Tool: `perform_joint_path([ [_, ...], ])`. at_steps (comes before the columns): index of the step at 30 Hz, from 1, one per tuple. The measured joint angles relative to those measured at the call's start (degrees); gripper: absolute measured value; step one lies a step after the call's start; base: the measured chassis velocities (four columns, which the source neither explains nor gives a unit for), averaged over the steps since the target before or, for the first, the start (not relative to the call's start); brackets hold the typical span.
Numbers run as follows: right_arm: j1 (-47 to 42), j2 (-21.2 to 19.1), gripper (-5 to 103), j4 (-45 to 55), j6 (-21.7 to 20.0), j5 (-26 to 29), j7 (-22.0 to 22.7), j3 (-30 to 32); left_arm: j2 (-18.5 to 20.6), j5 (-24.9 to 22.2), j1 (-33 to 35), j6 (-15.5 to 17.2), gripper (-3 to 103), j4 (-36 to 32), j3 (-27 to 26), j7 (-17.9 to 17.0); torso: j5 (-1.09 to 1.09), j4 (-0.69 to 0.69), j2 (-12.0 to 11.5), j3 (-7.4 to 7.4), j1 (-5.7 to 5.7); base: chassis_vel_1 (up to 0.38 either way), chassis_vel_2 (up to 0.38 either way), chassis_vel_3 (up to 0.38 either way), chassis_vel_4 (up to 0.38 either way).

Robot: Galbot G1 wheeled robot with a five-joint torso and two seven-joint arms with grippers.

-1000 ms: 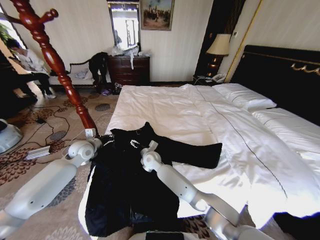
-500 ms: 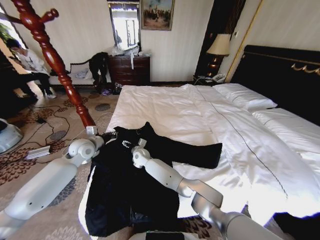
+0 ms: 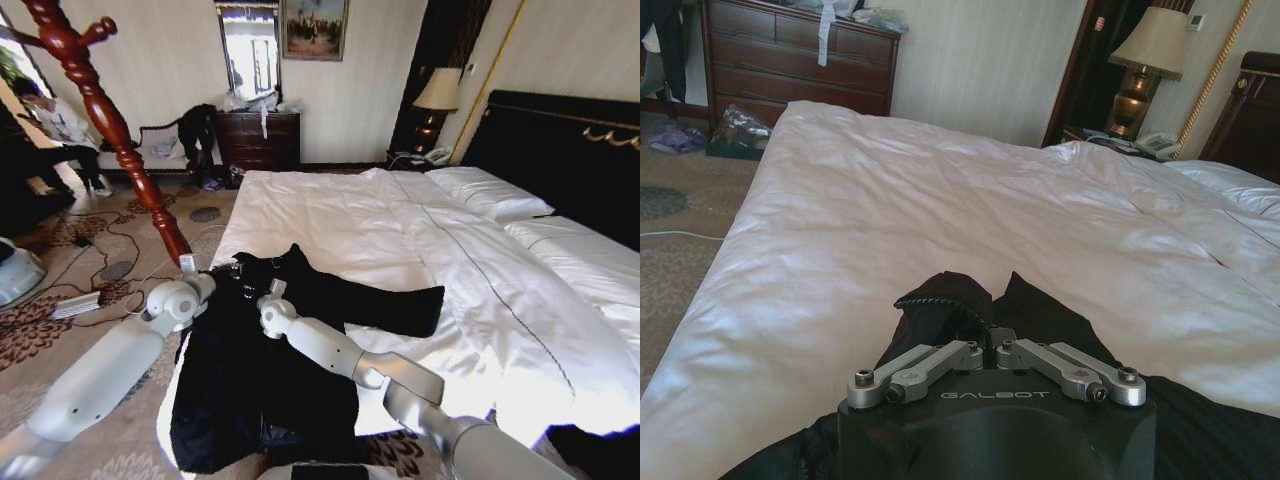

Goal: Pick up the clothes from the bed and hang them on the clothes hanger.

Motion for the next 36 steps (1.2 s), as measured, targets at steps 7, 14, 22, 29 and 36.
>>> perform_joint_path([
  [7, -1.5, 0.0, 100, 1.6, -0.1, -0.5, 0.4, 0.0, -0.1, 0.0, -0.2, -0.1, 1, 1.1, -0.5, -0.1, 0.0, 0.02, 0.0, 0.0, 0.0, 0.0, 0.0, 0.0, 0.0],
  [14, -3.2, -0.2, 100, 13.1, -3.6, -0.7, 9.5, 0.7, -0.9, -0.1, -1.4, -0.9, 1, 3.5, -0.4, 0.4, 0.0, 0.04, 0.0, -0.01, -0.01, 0.0, 0.0, 0.0, 0.0],
  [22, -6.8, -10.3, 100, 23.7, -4.1, -0.5, 11.9, 2.6, -3.3, -0.8, -3.4, -1.6, 1, 5.8, 0.8, 0.4, 0.01, -0.06, 0.0, 0.0, 0.0, 0.0, 0.0, 0.0, 0.0],
  [29, -11.6, -19.6, 100, 36.8, -4.0, -1.0, 10.6, 7.0, -6.4, -1.5, -3.0, -2.4, 1, 7.1, 0.8, -1.2, 0.02, 0.0, 0.0, -0.01, 0.0, 0.0, 0.0, 0.0, 0.0],
  [36, -16.4, -24.0, 100, 40.0, -1.6, -7.8, 9.2, 10.6, -12.6, -1.7, -4.4, -3.3, 1, 10.5, 2.0, -2.3, 0.01, 0.02, 0.0, 0.0, -0.01, 0.0, 0.0, 0.0, 0.0],
])
